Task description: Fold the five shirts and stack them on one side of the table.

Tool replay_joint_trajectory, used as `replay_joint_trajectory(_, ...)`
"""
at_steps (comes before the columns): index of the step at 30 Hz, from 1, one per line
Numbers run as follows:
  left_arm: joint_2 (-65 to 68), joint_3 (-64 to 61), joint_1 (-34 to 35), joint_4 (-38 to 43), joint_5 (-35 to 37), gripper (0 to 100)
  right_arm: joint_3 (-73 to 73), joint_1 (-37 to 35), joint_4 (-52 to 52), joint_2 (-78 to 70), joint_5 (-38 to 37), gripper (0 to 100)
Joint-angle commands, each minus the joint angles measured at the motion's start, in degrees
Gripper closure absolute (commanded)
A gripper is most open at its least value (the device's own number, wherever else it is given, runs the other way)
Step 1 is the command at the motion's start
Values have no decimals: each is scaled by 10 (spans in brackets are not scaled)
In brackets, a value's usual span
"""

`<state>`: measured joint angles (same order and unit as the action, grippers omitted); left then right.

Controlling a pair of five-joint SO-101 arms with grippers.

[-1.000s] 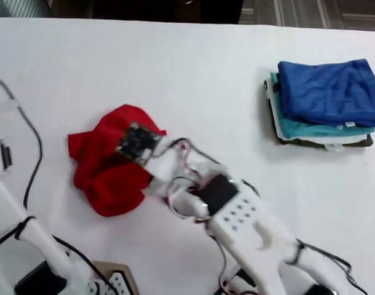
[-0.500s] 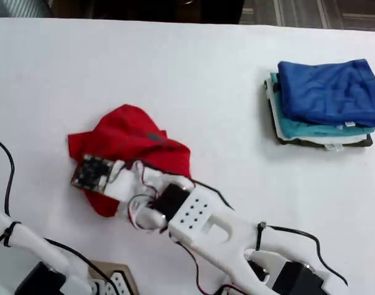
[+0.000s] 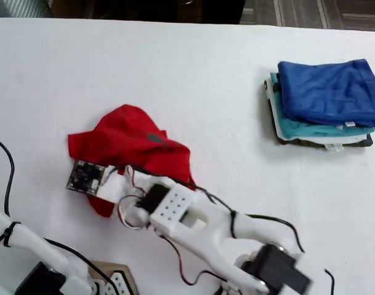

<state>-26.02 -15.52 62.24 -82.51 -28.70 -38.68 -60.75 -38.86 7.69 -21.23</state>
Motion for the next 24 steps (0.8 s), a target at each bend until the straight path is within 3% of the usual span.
replay_joint_trajectory(1, -18, 3, 7, 5, -5, 878, 42, 11, 22, -42, 2, 716)
replay_joint_trajectory(5, -19, 2, 7, 4, -5, 878, 89, 69, 18, -92, -2, 760)
replay_joint_trajectory(9, -17, 2, 5, 5, -5, 878, 111, 161, 18, -129, -2, 995)
replay_joint_trajectory(11, -16, 1, 4, 6, -4, 878, 113, 215, 18, -136, -2, 942)
replay_joint_trajectory(16, -16, 0, -23, 9, -3, 878, 114, 339, 18, -133, -2, 978)
replay_joint_trajectory(20, -16, -30, -81, 11, -2, 878, 113, 411, 5, -107, -3, 980)
replay_joint_trajectory(24, -16, -102, -160, 62, -1, 877, 113, 457, -39, -42, -3, 980)
